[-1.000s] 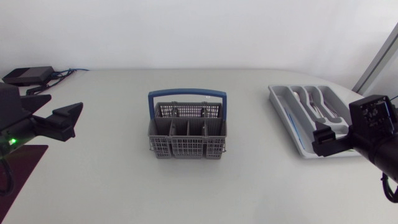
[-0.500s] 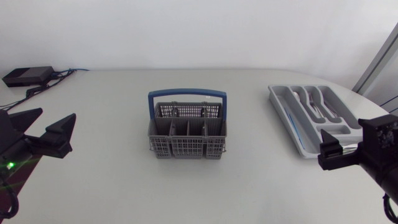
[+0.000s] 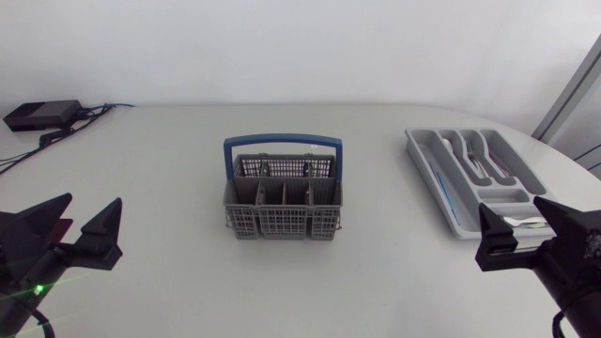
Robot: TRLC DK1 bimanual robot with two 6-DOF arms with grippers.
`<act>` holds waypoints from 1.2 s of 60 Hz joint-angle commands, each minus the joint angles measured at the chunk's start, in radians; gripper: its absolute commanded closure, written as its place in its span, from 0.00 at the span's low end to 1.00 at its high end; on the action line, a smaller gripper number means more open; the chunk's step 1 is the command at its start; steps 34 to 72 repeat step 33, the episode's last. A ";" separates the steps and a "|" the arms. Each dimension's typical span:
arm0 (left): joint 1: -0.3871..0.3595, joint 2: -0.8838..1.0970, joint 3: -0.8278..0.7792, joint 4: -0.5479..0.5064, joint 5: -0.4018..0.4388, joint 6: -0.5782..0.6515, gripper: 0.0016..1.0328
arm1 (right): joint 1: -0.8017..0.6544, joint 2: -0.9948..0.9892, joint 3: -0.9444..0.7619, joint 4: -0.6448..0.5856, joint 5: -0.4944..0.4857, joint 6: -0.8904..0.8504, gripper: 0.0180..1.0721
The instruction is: Unload the cutlery basket into the drawer organizer.
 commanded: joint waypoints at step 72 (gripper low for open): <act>-0.056 -0.186 -0.165 0.038 -0.076 -0.086 0.04 | -0.039 -0.172 -0.147 0.083 -0.084 0.165 0.05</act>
